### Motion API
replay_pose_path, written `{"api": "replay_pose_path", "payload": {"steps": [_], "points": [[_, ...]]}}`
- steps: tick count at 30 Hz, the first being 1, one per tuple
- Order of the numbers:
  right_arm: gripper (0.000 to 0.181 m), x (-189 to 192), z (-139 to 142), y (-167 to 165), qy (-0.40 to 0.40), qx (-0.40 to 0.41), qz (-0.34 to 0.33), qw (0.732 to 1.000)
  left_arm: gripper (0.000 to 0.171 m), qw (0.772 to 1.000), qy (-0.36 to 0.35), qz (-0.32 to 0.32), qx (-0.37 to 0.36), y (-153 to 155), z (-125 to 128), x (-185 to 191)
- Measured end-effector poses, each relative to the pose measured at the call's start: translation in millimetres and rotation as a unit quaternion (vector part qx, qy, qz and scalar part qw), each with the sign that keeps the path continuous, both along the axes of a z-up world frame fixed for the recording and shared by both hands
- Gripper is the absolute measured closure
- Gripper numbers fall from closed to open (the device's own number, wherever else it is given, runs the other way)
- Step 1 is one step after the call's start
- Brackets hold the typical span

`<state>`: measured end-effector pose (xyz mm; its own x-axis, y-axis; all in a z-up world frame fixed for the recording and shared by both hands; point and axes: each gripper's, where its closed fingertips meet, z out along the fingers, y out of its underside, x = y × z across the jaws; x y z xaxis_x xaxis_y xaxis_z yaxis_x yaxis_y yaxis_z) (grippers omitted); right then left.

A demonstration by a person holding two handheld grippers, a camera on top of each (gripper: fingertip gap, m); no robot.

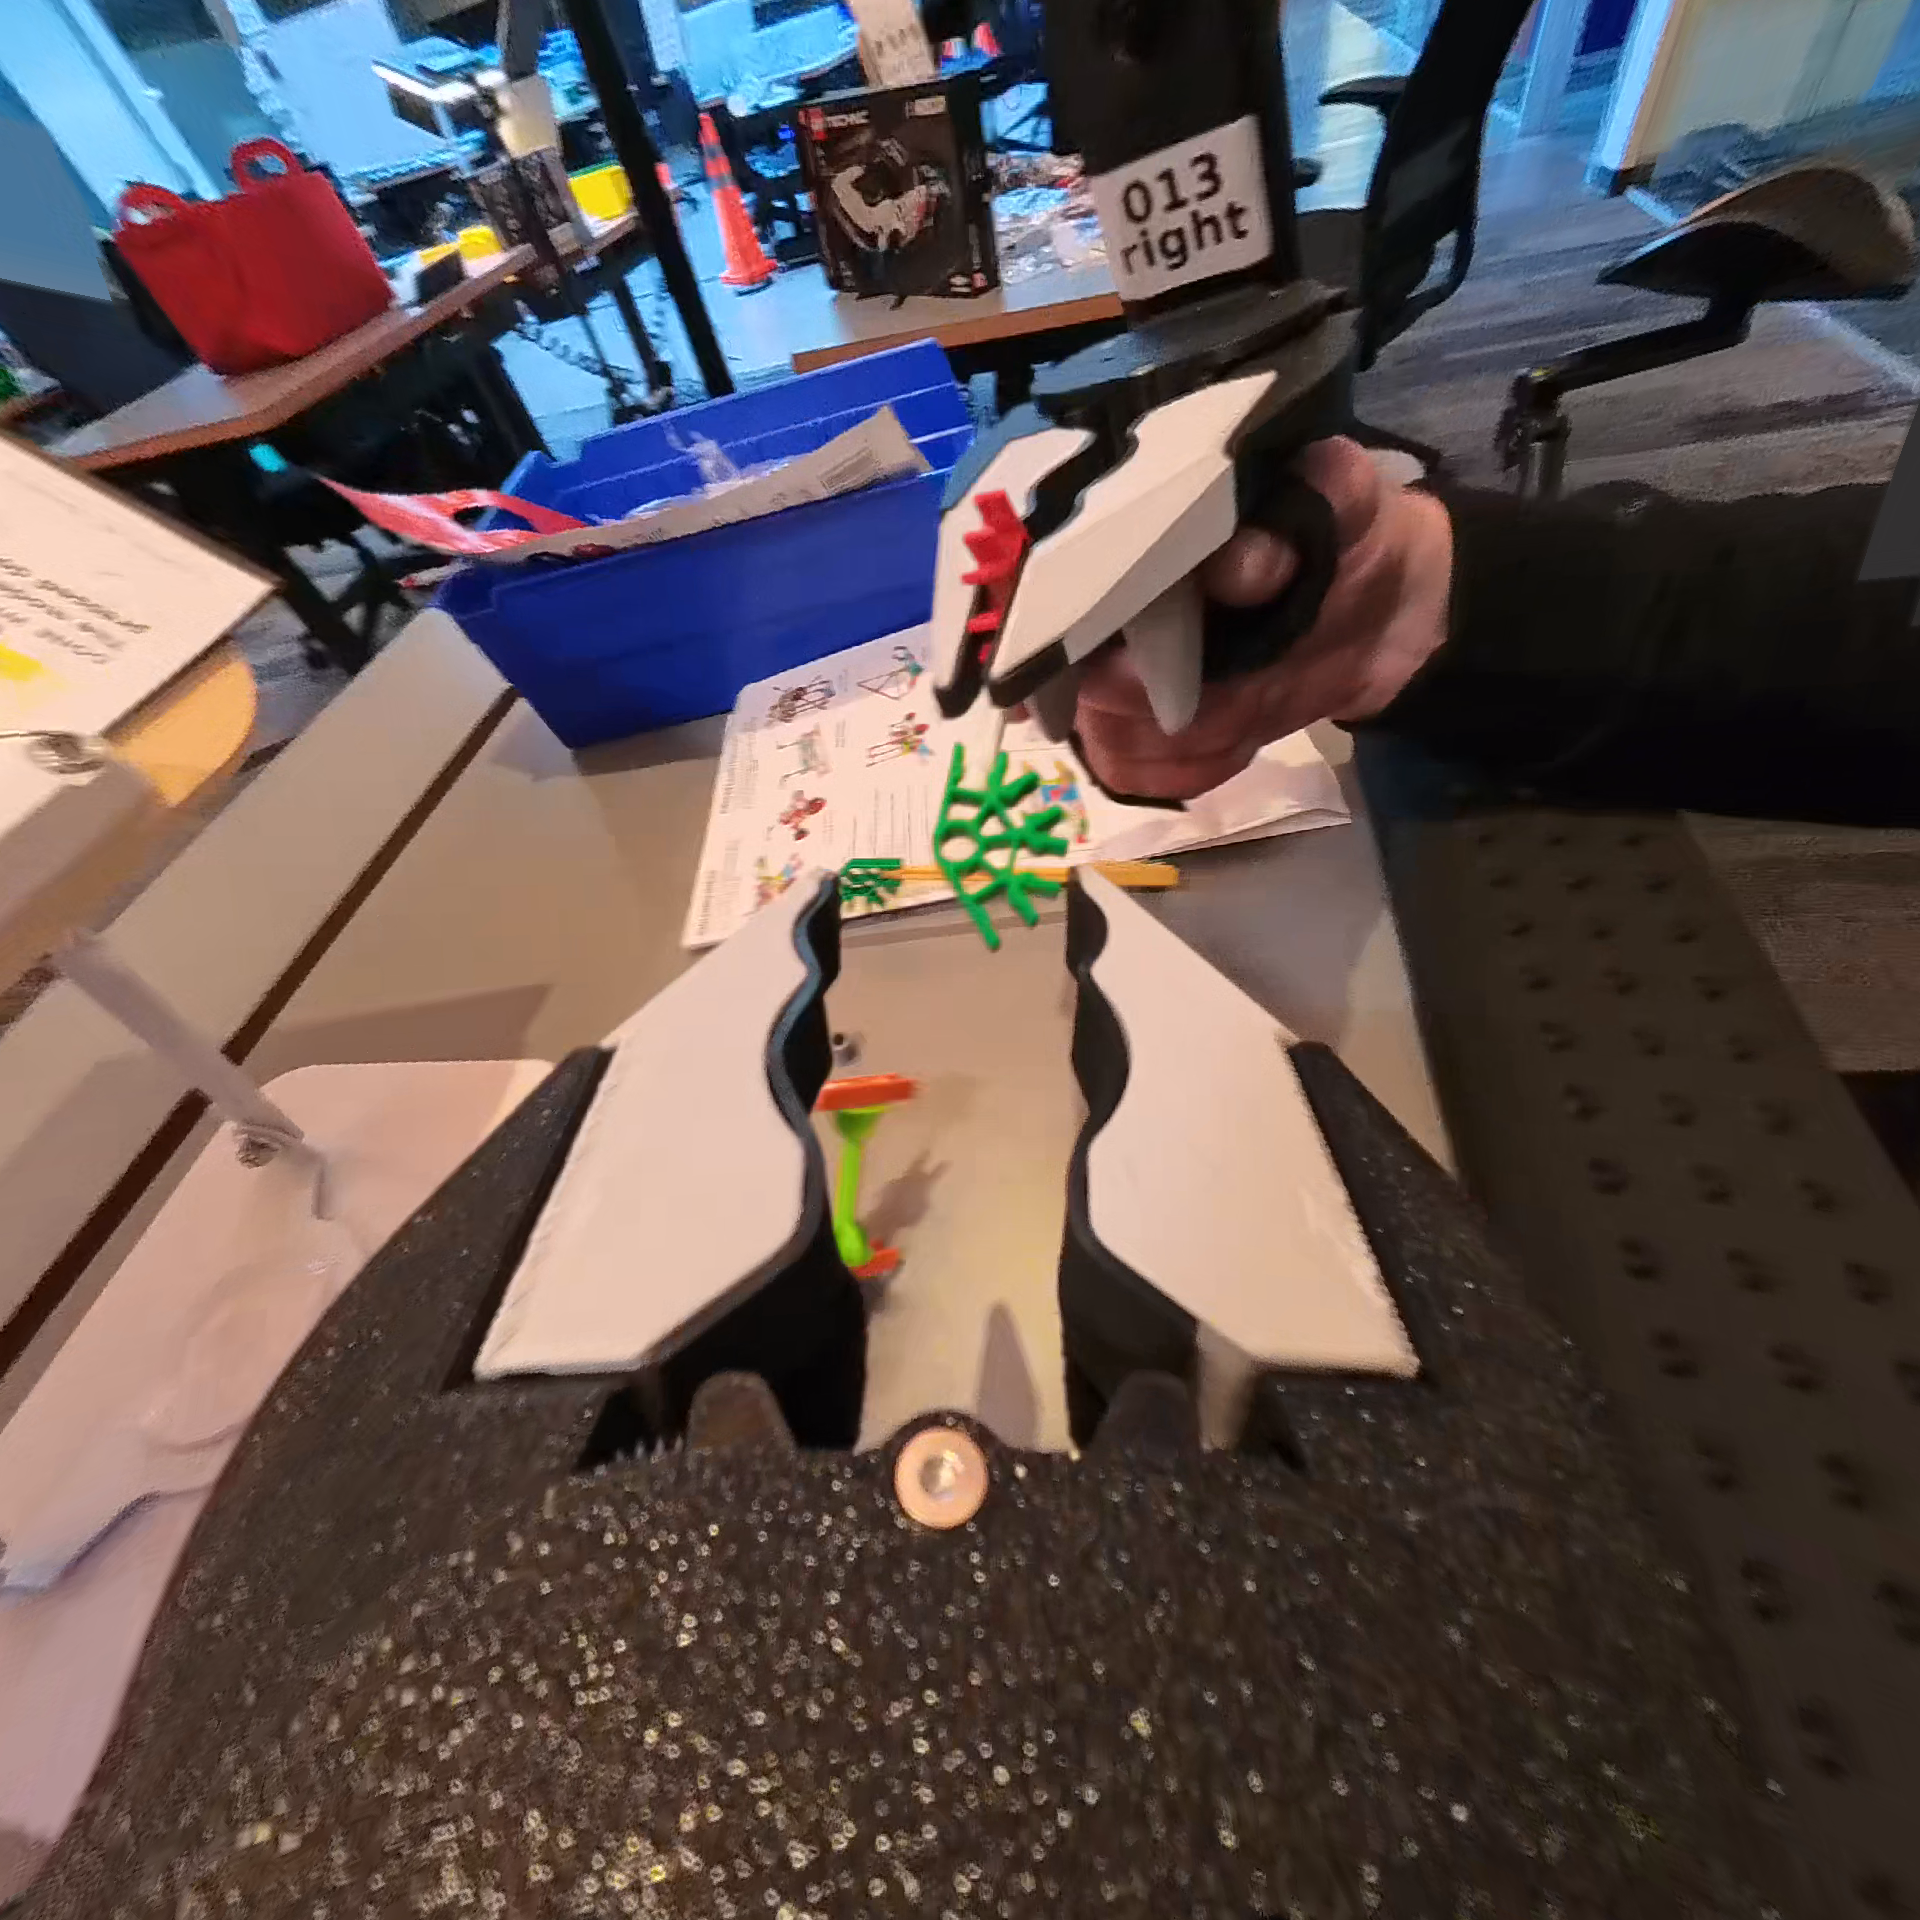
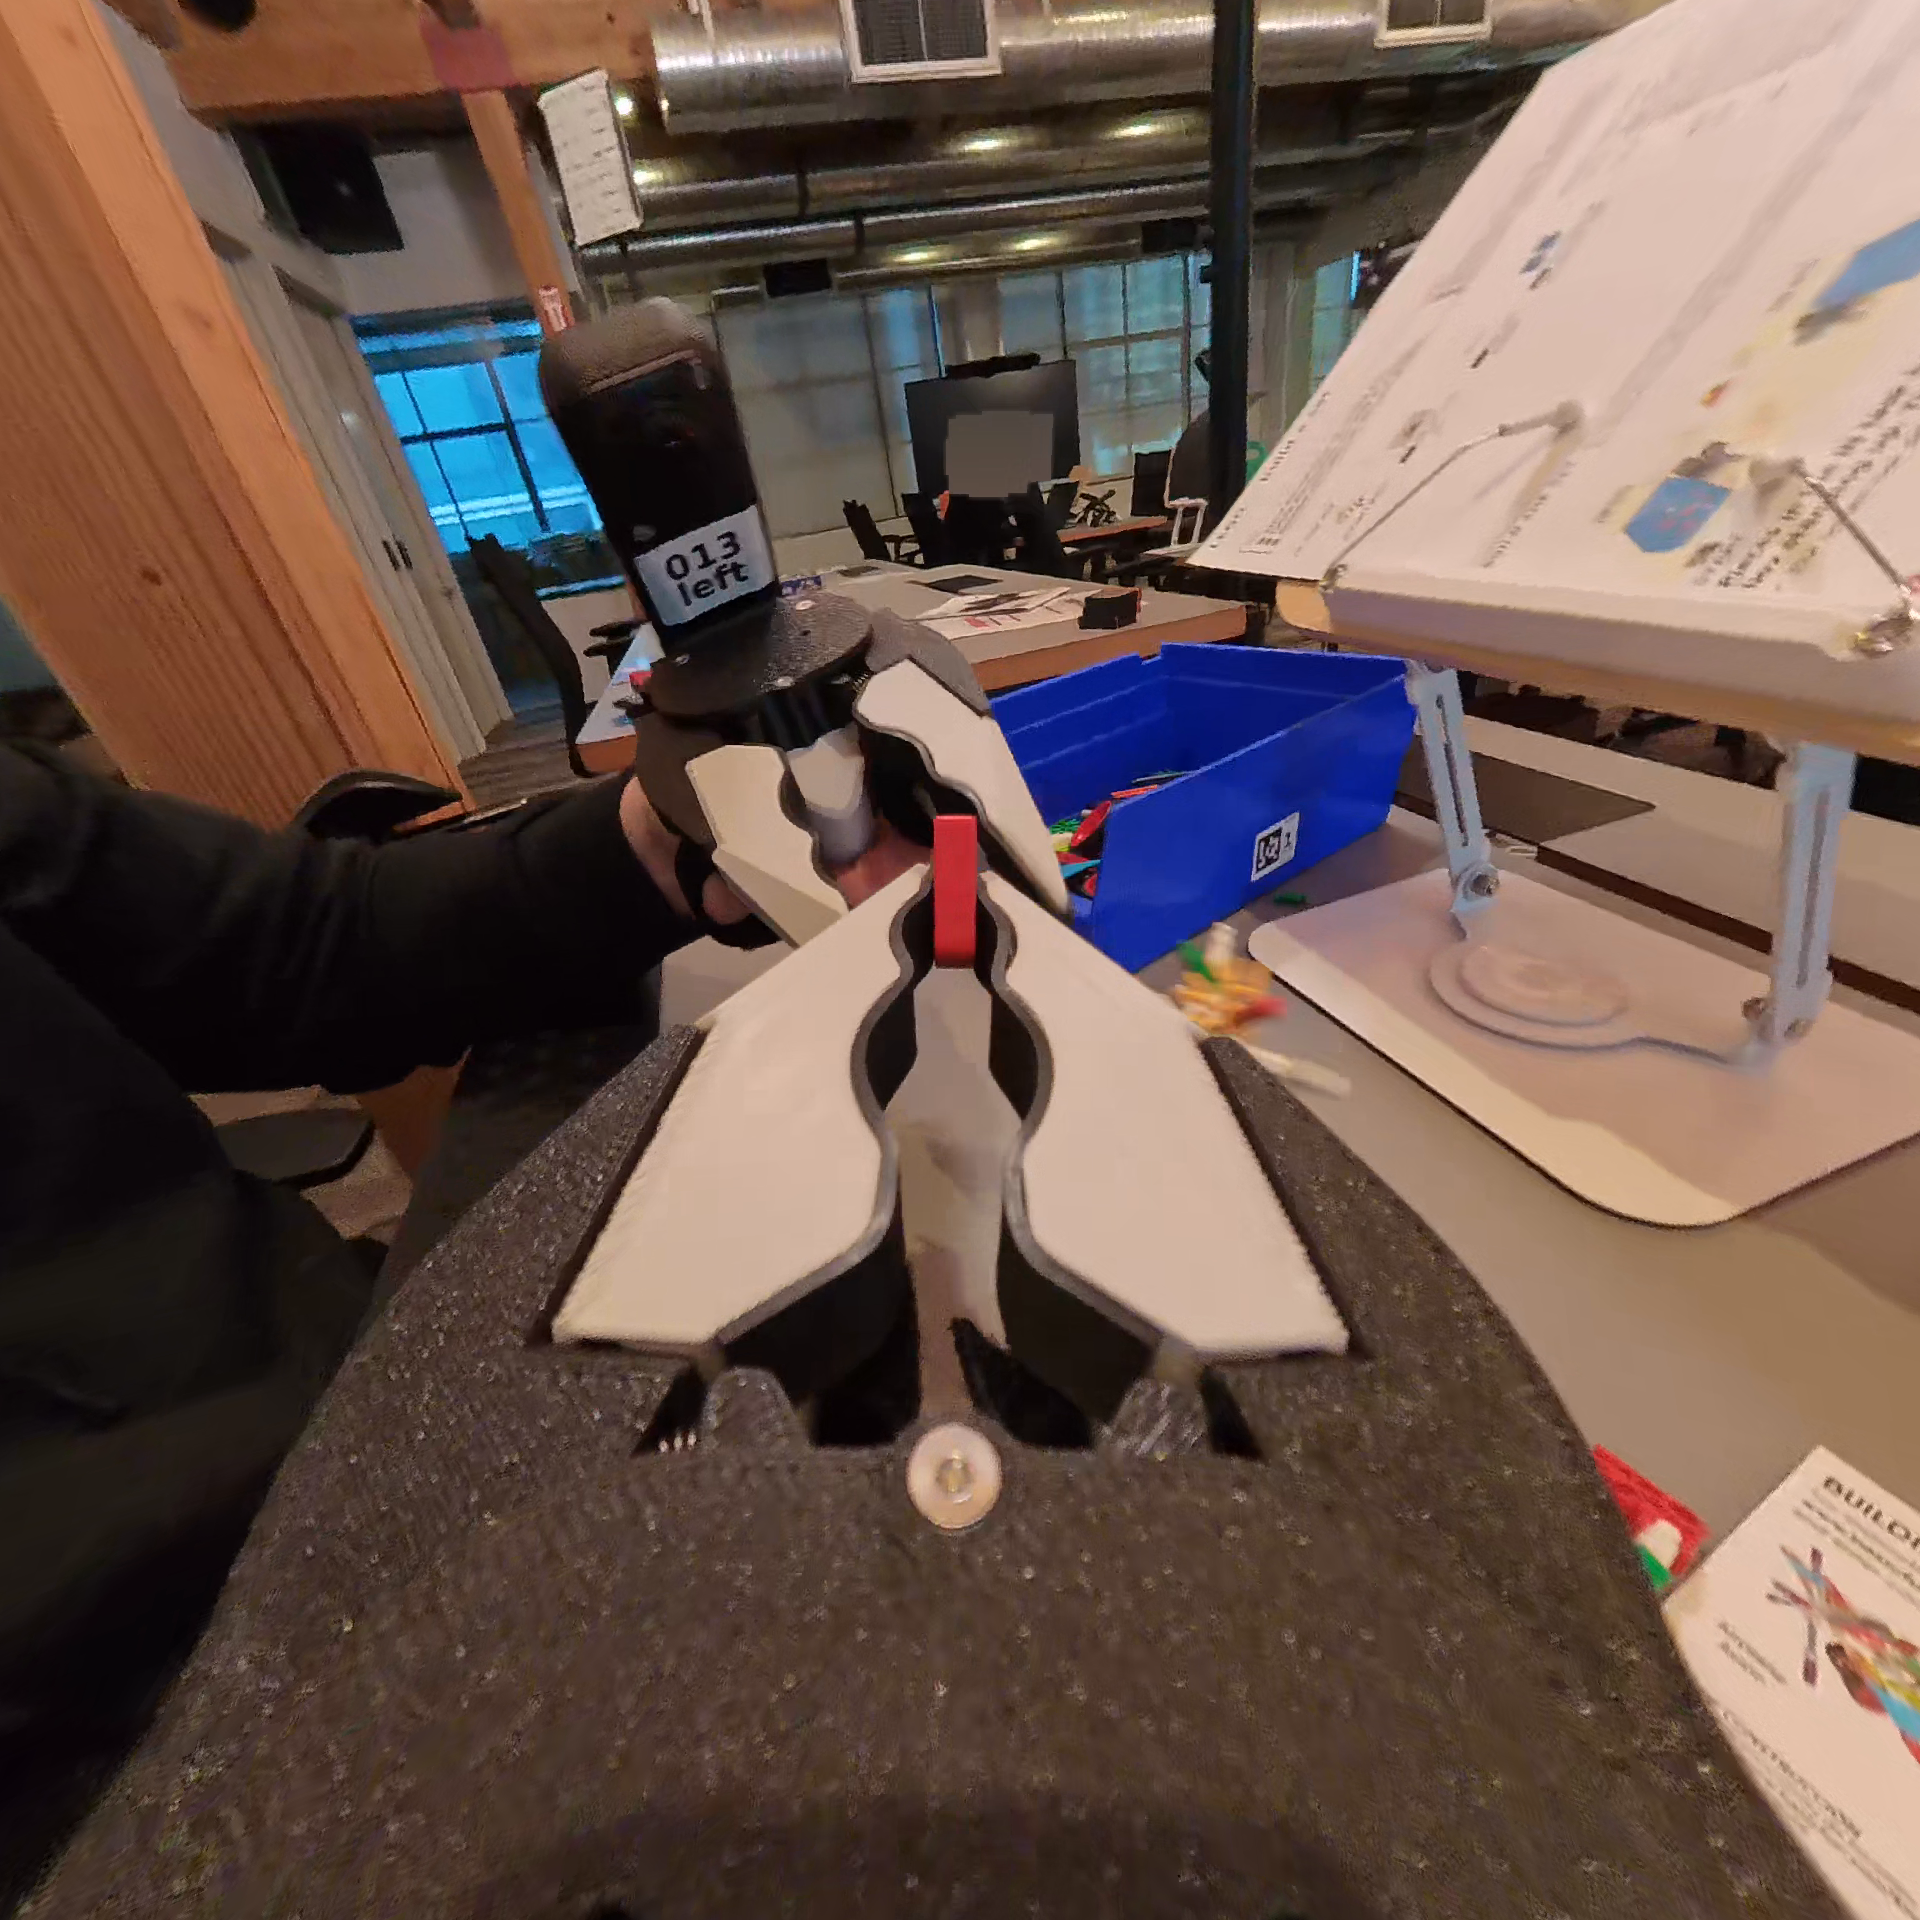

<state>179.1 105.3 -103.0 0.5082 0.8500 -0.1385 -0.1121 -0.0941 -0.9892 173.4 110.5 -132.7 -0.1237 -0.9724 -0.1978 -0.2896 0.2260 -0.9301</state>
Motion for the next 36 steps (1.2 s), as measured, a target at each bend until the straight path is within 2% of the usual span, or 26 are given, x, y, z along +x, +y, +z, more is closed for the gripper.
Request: {"api": "replay_pose_path", "payload": {"steps": [3, 7, 10, 12, 13, 16, 19, 23, 25, 27, 30, 32, 34, 36], "points": [[0.178, -5.8, 3.1, -5.5, -0.017, 0.029, 0.003, 0.999, 0.151, 0.998, 0.013, -0.039, -0.056, -15.8, -6.1, 1.2], [0.178, -9.1, 12.6, -22.4, -0.009, 0.059, 0.043, 0.997, 0.151, 0.975, -0.022, -0.128, -0.181, -39.3, 12.0, -6.0], [0.178, -17.4, 18.5, -38.2, -0.015, 0.092, 0.081, 0.992, 0.148, 0.942, -0.053, -0.197, -0.267, -55.2, 30.9, -14.5], [0.178, -20.2, 20.8, -43.4, -0.025, 0.109, 0.087, 0.990, 0.160, 0.932, -0.066, -0.211, -0.287, -58.8, 35.6, -14.2], [0.178, -19.7, 20.6, -43.7, -0.031, 0.114, 0.084, 0.989, 0.161, 0.931, -0.059, -0.212, -0.291, -60.3, 33.5, -13.0], [0.178, -14.5, 16.5, -37.3, -0.050, 0.114, 0.056, 0.991, 0.163, 0.950, -0.049, -0.174, -0.254, -53.8, 27.5, -6.2], [0.178, -10.6, 11.7, -25.1, -0.082, 0.108, 0.010, 0.991, 0.167, 0.980, -0.031, -0.099, -0.168, -38.4, 18.8, 1.4], [0.178, -5.9, 5.8, -7.1, -0.140, 0.112, -0.066, 0.982, 0.167, 0.994, -0.011, -0.004, -0.107, -15.9, 12.1, 8.2], [0.179, -4.7, 3.7, 3.6, -0.185, 0.127, -0.120, 0.967, 0.166, 0.991, -0.013, 0.033, -0.126, -3.5, 10.2, 11.2], [0.179, -5.6, 0.0, 15.0, -0.256, 0.155, -0.182, 0.936, 0.166, 0.987, -0.019, 0.070, -0.143, 10.7, 5.9, 14.1], [0.178, -9.8, 1.9, 27.5, -0.376, 0.230, -0.269, 0.856, 0.168, 0.973, -0.050, 0.097, -0.201, 21.5, 5.3, 20.6], [0.178, -14.2, 10.6, 29.9, -0.408, 0.278, -0.307, 0.813, 0.168, 0.957, -0.087, 0.104, -0.256, 29.1, 14.5, 19.8], [0.178, -21.7, 23.0, 26.3, -0.387, 0.305, -0.323, 0.808, 0.168, 0.945, -0.114, 0.111, -0.285, 38.2, 22.1, 15.2], [0.178, -18.4, 32.4, 24.2, -0.323, 0.287, -0.315, 0.845, 0.168, 0.962, -0.089, 0.114, -0.230, 42.3, 22.5, 8.6]]}}
